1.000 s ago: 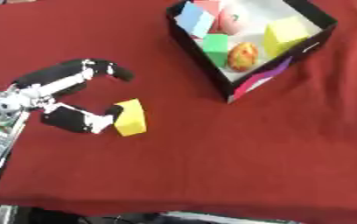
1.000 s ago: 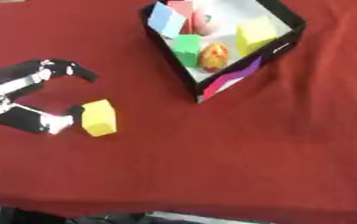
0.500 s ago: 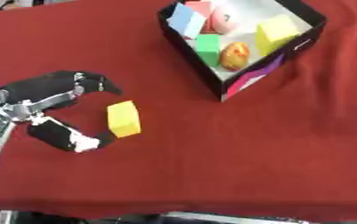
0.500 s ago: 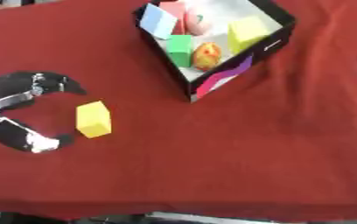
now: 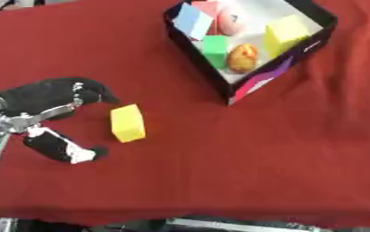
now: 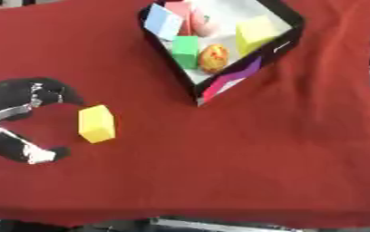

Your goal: Pick up objects on the table and place them in the box.

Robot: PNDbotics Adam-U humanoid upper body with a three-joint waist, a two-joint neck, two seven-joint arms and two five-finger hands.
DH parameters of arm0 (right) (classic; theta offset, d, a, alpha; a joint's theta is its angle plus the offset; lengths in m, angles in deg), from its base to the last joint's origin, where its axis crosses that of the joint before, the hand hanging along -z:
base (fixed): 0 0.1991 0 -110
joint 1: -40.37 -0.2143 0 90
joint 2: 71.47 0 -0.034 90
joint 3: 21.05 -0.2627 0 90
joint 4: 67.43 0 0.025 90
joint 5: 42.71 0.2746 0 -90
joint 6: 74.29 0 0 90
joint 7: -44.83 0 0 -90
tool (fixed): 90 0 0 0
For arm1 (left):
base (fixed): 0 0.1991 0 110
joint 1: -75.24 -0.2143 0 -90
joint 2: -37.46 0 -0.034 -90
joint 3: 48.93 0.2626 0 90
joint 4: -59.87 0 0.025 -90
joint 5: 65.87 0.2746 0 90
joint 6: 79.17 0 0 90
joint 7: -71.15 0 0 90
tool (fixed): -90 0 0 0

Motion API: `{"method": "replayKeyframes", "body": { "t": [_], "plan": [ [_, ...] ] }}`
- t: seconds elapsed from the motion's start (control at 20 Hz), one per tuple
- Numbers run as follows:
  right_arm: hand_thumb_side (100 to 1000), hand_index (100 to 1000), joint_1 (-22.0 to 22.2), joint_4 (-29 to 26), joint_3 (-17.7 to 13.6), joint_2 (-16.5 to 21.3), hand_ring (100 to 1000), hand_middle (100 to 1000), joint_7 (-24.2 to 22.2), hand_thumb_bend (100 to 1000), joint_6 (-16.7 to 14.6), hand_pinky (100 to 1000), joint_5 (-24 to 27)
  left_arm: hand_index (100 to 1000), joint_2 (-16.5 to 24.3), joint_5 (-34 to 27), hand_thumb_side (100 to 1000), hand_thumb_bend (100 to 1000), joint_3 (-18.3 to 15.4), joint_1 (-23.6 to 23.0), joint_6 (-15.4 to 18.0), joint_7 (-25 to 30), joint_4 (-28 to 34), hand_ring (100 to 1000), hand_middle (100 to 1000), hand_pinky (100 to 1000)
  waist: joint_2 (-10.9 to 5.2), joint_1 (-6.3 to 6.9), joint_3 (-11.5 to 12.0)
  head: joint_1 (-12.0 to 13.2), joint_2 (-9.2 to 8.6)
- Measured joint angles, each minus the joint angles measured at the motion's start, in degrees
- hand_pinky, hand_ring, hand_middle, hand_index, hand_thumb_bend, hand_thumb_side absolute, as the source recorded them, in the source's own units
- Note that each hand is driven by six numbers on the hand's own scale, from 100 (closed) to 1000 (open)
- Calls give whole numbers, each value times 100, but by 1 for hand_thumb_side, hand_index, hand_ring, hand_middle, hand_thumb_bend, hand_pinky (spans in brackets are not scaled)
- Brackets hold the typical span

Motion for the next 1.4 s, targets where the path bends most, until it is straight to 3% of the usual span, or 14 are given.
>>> {"method": "replayKeyframes", "body": {
  "t": [0.3,0.35,0.45,0.8,1.2,1.25,1.3,1.35,1.4],
  "plan": [
    [470,720,-1,0,28,-54,701,630,-18,100,-13,1000,-54,881,-214,-136,440,231,-157,-20,-170,-52,-46,876,764,934,3,-16,3,-6,0],
    [470,720,0,0,28,-55,701,630,-25,100,-13,1000,-69,875,-288,-178,529,197,-194,-50,-229,-65,-33,871,757,929,4,-16,7,-6,0],
    [470,720,2,0,28,-57,701,630,-31,100,-11,1000,-98,874,-442,-293,605,158,-240,-99,-346,-62,-18,865,753,922,5,-15,24,-6,0],
    [470,719,22,0,28,-71,700,629,-27,100,-6,1000,-150,891,-822,-601,755,134,-317,-365,-695,45,266,872,764,926,5,6,65,-18,0],
    [470,717,47,0,28,-71,697,626,-27,100,0,1000,-146,921,-1110,-221,623,205,-390,-578,-699,107,394,896,787,942,4,35,85,-39,0],
    [470,717,48,0,28,-71,697,626,-28,100,-1,1000,-146,920,-1132,-134,525,204,-411,-596,-689,77,393,897,787,943,4,35,84,-42,0],
    [470,716,48,0,28,-71,696,625,-29,100,-3,1000,-146,915,-1156,-63,268,221,-423,-610,-672,53,388,896,785,941,4,35,84,-44,0],
    [470,716,49,0,28,-72,695,625,-29,100,-3,1000,-146,909,-1169,-10,123,246,-431,-612,-655,33,372,893,782,936,4,35,83,-46,0],
    [470,715,50,0,28,-74,695,624,-29,100,-4,1000,-146,908,-1190,21,123,233,-444,-615,-648,16,348,892,780,936,4,35,83,-47,0]
  ]
}}
